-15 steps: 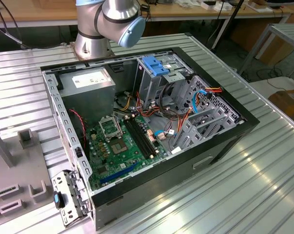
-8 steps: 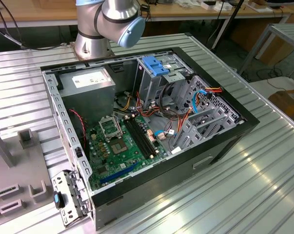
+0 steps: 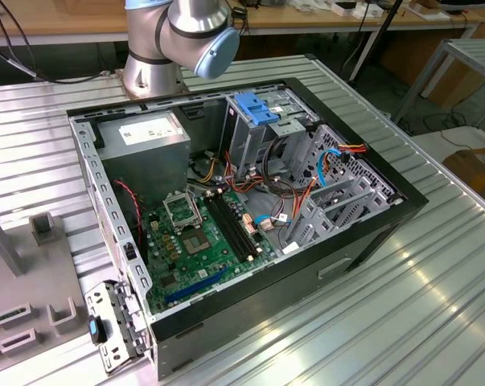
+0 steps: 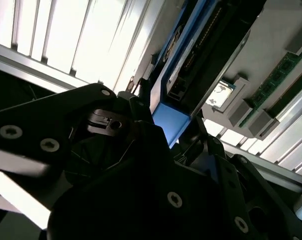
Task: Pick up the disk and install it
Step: 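Pick up the disk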
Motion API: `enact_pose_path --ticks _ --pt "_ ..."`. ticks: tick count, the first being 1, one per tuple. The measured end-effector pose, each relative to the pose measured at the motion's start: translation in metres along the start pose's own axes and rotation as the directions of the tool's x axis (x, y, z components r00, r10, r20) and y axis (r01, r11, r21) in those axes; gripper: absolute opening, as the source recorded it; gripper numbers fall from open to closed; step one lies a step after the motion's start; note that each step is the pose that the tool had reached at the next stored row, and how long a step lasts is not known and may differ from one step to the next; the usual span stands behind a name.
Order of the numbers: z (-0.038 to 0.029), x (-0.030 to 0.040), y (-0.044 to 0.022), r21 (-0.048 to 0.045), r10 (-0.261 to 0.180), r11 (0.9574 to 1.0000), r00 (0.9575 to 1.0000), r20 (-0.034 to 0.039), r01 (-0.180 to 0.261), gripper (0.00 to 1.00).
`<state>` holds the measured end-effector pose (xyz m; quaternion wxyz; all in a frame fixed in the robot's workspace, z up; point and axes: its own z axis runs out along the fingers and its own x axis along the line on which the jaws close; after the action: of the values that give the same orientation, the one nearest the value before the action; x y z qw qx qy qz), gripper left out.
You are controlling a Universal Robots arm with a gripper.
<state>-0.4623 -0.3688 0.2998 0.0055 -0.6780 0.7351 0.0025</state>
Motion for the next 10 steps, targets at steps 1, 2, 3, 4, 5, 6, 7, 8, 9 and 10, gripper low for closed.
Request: enact_pose_path --ticks 1,2,3,4,5,6,7,8,9,10 --pt "0.0000 0.0000 0.0000 0.0000 0.000 1.0000 1.0000 0.0000 0.000 0.48" --pt "0.0000 0.0000 0.0000 0.0000 0.000 1.0000 1.0000 0.0000 0.000 0.48" --pt "0.0001 0.0000 0.0000 0.0000 0.000 1.0000 1.0000 0.0000 0.000 0.48" --pt "0.0001 0.0000 0.0000 0.0000 0.000 1.0000 1.0000 0.0000 0.000 0.47" --pt "0.0002 0.0000 0.0000 0.0000 0.000 1.0000 1.0000 0.0000 0.000 0.40" --pt "0.0002 0.0000 0.0000 0.0000 0.000 1.0000 1.0000 0.0000 0.000 0.38" --pt "0.0002 0.0000 0.0000 0.0000 0.000 1.0000 1.0000 0.0001 0.000 0.38" --pt "0.0002 0.0000 0.0000 0.0000 0.000 1.0000 1.0000 0.0001 0.000 0.38" --pt "0.0002 0.0000 0.0000 0.0001 0.000 1.0000 1.0000 0.0001 0.000 0.38" --pt "0.0002 0.0000 0.0000 0.0000 0.000 1.0000 1.0000 0.0000 0.000 0.38"
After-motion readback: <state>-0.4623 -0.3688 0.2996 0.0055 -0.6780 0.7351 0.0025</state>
